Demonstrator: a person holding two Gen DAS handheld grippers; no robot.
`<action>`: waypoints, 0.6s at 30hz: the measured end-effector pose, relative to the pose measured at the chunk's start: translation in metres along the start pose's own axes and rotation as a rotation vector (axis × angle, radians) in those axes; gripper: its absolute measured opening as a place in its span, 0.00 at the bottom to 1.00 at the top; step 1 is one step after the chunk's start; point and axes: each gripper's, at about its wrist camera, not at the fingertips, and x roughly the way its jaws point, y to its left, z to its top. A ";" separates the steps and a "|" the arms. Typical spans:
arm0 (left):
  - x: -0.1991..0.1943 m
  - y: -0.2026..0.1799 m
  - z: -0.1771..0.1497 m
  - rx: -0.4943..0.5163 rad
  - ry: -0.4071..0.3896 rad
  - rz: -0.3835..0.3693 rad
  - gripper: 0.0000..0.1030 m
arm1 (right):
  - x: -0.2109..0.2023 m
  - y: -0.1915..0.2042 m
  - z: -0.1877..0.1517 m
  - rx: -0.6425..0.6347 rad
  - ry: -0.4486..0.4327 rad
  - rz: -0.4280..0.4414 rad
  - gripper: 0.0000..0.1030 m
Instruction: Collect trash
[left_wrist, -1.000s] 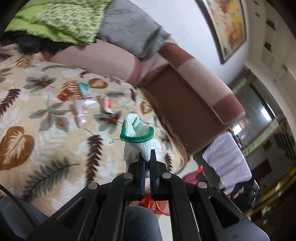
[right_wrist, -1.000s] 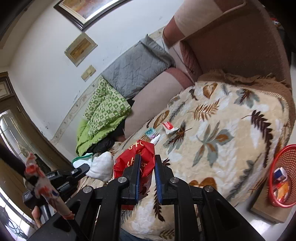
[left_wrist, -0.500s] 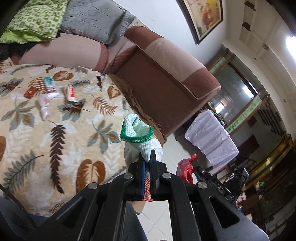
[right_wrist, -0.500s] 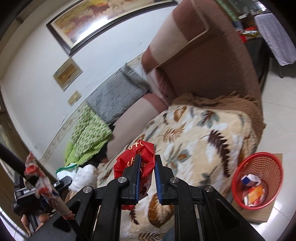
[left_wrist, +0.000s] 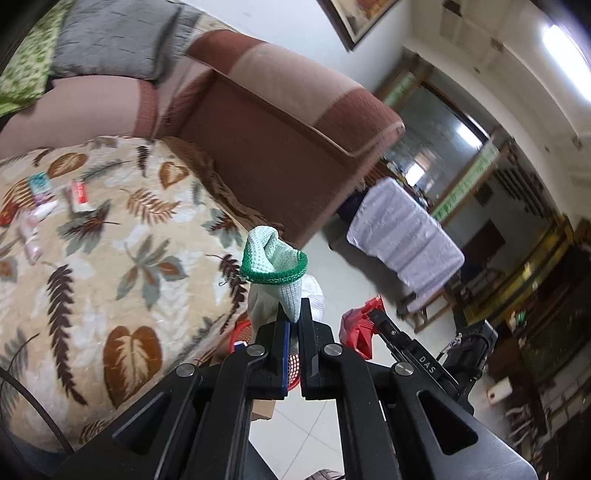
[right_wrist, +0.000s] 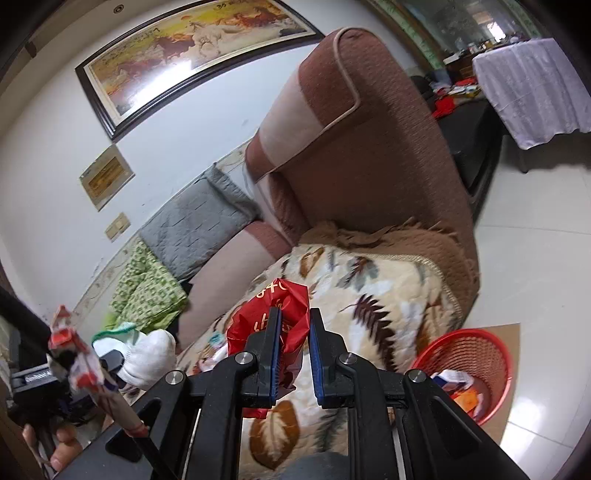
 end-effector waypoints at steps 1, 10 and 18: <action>0.006 -0.004 0.000 0.010 0.011 -0.002 0.03 | -0.001 -0.003 0.001 0.001 -0.002 -0.012 0.15; 0.060 -0.026 -0.008 0.059 0.114 -0.020 0.03 | -0.009 -0.040 0.003 0.021 -0.005 -0.166 0.15; 0.106 -0.035 -0.020 0.083 0.202 -0.026 0.03 | -0.010 -0.065 -0.002 0.064 0.007 -0.216 0.15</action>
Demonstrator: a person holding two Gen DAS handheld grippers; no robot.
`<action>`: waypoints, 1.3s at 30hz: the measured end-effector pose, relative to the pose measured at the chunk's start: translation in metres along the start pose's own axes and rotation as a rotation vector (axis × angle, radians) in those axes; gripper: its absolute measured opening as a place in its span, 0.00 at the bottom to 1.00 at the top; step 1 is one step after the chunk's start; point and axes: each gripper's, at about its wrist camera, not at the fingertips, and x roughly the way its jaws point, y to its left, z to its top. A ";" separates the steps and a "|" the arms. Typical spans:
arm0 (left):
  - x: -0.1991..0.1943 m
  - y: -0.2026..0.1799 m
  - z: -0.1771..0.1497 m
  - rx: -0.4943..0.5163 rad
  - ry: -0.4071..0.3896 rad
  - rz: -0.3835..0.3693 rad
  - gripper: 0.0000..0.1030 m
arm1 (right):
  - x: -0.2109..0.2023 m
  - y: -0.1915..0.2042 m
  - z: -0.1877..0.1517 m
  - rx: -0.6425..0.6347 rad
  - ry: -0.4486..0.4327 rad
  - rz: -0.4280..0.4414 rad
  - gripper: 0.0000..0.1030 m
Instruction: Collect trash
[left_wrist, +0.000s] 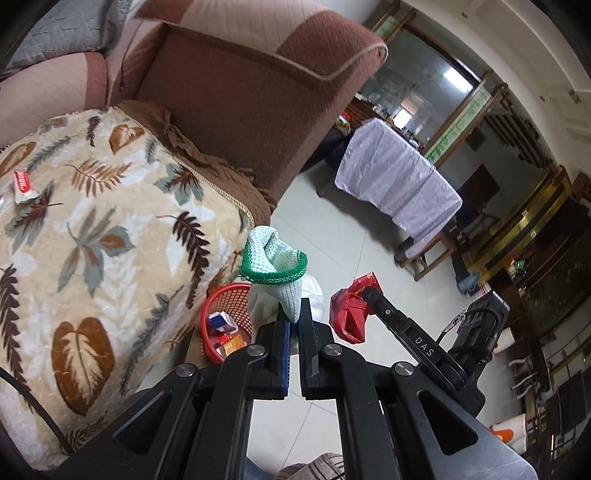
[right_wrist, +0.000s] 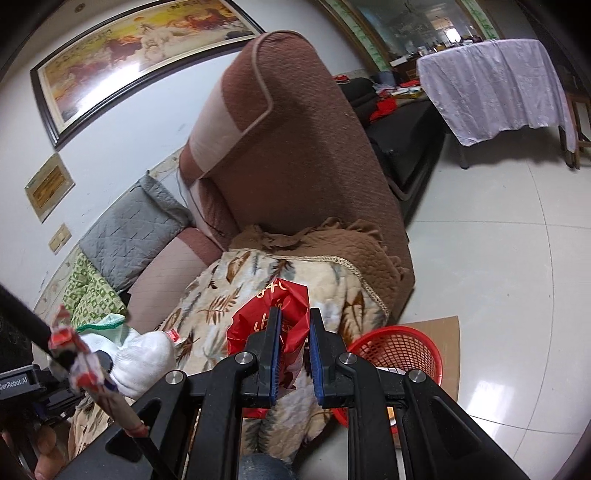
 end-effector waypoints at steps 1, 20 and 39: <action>0.004 0.000 0.000 0.000 0.005 -0.002 0.03 | 0.001 -0.004 -0.001 0.006 0.002 -0.007 0.15; 0.085 0.007 0.004 0.005 0.119 0.010 0.03 | 0.032 -0.048 -0.009 0.088 0.037 -0.080 0.15; 0.178 0.034 -0.007 0.017 0.260 0.089 0.03 | 0.080 -0.094 -0.027 0.183 0.107 -0.148 0.15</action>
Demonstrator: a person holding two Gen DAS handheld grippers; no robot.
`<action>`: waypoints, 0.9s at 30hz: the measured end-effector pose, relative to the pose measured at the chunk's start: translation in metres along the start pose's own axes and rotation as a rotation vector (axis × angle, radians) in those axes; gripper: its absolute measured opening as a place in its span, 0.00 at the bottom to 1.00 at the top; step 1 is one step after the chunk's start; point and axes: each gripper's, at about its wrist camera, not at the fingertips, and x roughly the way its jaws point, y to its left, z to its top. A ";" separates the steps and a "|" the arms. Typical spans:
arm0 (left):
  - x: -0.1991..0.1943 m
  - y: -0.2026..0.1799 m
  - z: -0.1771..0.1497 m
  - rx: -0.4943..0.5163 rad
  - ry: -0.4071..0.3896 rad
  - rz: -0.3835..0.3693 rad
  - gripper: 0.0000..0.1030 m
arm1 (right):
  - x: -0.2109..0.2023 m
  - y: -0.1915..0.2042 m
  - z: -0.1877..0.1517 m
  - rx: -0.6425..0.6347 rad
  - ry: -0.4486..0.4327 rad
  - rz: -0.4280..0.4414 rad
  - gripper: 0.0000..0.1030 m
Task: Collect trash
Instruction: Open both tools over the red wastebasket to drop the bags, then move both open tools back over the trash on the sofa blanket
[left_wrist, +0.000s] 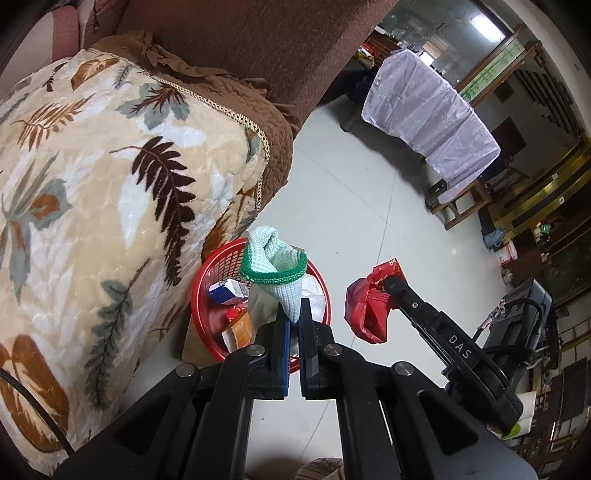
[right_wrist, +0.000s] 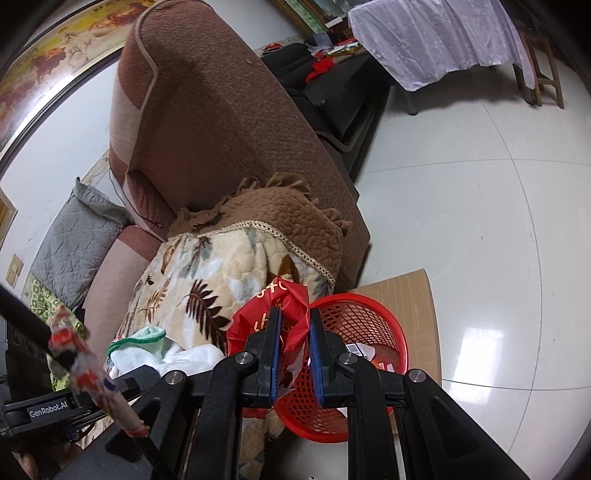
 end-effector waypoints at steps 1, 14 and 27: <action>0.003 0.000 0.001 0.002 0.003 0.005 0.03 | 0.002 -0.001 0.000 0.003 0.003 -0.001 0.15; 0.032 0.004 0.005 0.021 0.046 0.028 0.13 | 0.023 -0.018 0.005 0.079 0.036 -0.011 0.29; -0.039 0.011 0.000 0.008 -0.088 0.012 0.38 | -0.008 -0.011 0.005 0.094 0.002 0.027 0.64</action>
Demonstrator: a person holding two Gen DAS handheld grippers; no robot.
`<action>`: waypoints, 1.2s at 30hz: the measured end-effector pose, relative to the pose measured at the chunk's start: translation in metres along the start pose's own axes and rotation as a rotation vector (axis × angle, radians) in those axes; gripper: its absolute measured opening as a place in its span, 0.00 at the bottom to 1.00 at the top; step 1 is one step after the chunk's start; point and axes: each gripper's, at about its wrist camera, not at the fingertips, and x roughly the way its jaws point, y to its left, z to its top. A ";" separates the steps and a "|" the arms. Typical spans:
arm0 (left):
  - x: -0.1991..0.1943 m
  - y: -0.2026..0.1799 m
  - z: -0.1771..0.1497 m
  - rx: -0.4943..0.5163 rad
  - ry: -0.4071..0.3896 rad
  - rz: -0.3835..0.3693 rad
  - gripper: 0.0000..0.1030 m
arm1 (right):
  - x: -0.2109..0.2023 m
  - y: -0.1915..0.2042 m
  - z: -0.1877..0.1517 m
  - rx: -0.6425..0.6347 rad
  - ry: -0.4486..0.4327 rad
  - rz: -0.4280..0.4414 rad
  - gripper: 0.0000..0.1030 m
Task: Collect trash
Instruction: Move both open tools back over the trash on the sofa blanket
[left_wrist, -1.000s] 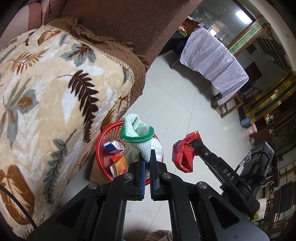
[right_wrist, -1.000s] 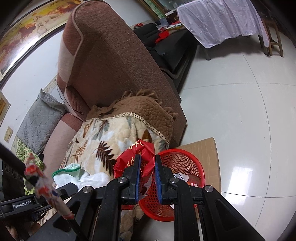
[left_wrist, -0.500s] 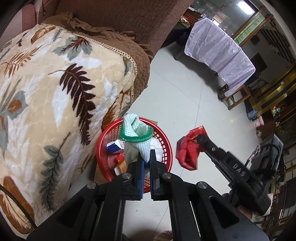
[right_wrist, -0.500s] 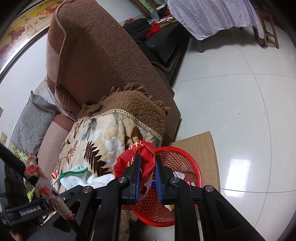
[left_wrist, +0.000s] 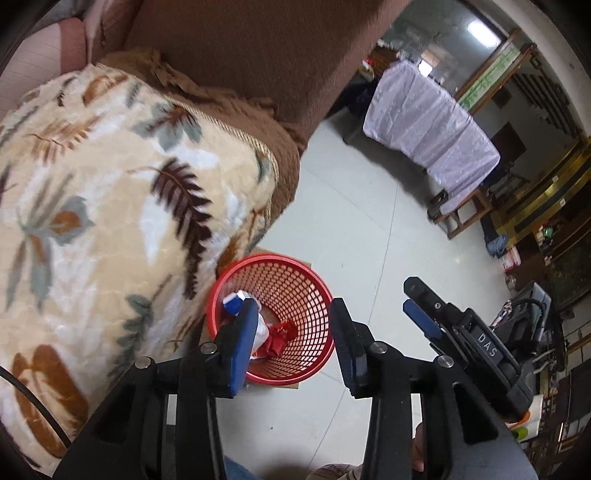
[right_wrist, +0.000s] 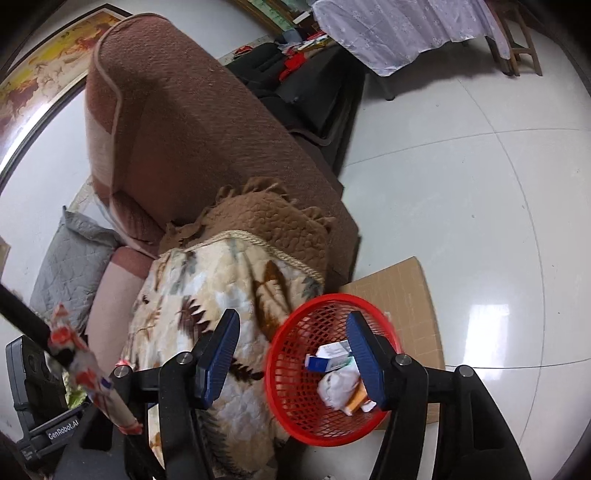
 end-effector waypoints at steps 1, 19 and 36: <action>-0.008 0.001 0.000 -0.003 -0.015 0.001 0.39 | -0.003 0.006 0.000 -0.014 -0.001 0.012 0.64; -0.219 0.112 -0.017 -0.175 -0.371 0.176 0.61 | -0.040 0.196 -0.056 -0.427 -0.007 0.237 0.84; -0.261 0.315 0.003 -0.482 -0.431 0.346 0.62 | 0.081 0.341 -0.116 -0.650 0.232 0.421 0.85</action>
